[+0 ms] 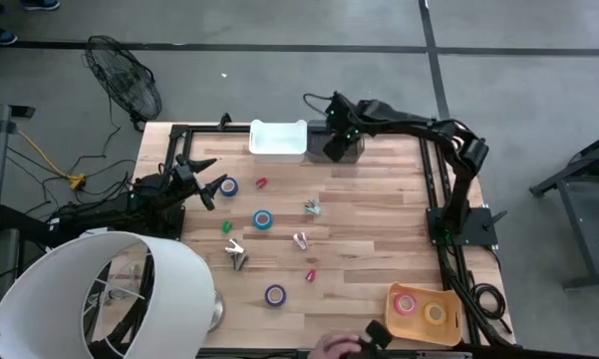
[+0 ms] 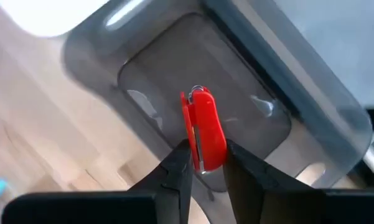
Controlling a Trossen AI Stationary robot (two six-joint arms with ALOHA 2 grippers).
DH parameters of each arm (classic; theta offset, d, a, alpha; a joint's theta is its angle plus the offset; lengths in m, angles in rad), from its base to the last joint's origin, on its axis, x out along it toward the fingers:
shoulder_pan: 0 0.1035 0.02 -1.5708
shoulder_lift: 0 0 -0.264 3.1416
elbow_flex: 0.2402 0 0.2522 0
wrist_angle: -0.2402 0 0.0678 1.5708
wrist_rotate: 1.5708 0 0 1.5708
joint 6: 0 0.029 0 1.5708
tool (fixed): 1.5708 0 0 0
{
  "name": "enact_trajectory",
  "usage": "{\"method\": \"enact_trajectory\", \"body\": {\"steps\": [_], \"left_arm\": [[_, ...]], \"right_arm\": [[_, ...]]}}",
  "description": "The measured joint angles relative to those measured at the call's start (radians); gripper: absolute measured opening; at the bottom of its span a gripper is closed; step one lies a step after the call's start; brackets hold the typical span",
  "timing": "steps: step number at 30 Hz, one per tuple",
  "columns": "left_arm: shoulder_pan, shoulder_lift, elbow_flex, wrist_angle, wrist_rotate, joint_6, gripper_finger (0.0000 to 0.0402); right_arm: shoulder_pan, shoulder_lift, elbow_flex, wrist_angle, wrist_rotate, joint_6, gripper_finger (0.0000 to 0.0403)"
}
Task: Pick and place Stapler, Stapler remover, tape
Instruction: Put the top right red stapler into the black bin
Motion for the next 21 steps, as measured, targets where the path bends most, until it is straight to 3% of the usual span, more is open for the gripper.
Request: {"method": "enact_trajectory", "body": {"steps": [3,10,21], "left_arm": [[0.000,0.000,0.000,0.000,0.000,0.000,0.0285],[0.000,0.000,0.000,0.000,0.000,0.000,0.0285],[0.000,0.000,0.000,0.000,0.000,0.000,0.0285]], "right_arm": [[-0.032,0.004,-0.008,0.008,-0.049,0.083,0.0074],[-0.055,0.020,-0.024,0.014,-0.087,0.112,0.0081],[-0.062,0.063,-0.026,0.056,-0.099,0.144,0.0141]]}}
